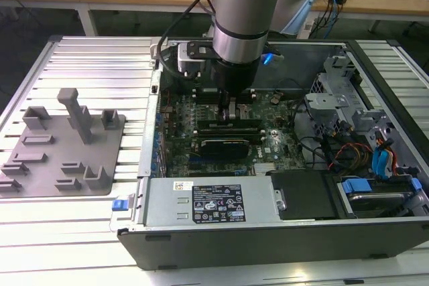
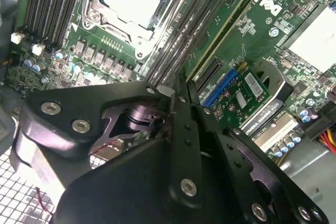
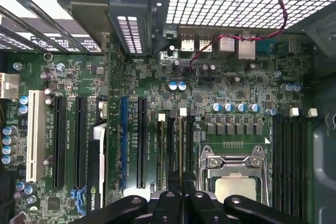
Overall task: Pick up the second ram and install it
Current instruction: 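Insert the second ram into the second slot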
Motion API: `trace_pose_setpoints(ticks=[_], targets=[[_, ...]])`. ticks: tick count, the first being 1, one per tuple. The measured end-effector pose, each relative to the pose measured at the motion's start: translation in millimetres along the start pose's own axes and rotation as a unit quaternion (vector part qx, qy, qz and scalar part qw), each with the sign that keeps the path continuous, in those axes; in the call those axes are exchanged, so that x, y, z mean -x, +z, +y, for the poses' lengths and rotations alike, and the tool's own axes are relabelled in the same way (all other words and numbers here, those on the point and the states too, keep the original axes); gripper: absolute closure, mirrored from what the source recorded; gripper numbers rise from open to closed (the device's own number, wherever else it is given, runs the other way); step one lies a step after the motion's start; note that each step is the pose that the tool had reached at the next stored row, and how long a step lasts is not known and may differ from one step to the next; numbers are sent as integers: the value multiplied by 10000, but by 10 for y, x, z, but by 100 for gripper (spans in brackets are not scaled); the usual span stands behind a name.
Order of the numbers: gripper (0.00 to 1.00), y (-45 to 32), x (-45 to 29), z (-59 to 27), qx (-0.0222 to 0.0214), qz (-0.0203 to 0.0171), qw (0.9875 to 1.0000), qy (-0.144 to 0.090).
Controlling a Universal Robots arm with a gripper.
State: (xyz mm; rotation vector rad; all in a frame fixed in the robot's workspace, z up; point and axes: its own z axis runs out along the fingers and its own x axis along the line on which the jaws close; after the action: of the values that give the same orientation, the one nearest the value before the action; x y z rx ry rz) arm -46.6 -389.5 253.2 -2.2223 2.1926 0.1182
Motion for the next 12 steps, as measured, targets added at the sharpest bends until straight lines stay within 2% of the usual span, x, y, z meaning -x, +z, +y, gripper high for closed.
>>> trace_pose_setpoints(ticks=[2,6,12], targets=[[90,26,-2,-7,-4,-5,10000,54],[90,94,9,-10,-5,-47,10000,66],[90,138,14,-34,-5,-51,10000,66]])
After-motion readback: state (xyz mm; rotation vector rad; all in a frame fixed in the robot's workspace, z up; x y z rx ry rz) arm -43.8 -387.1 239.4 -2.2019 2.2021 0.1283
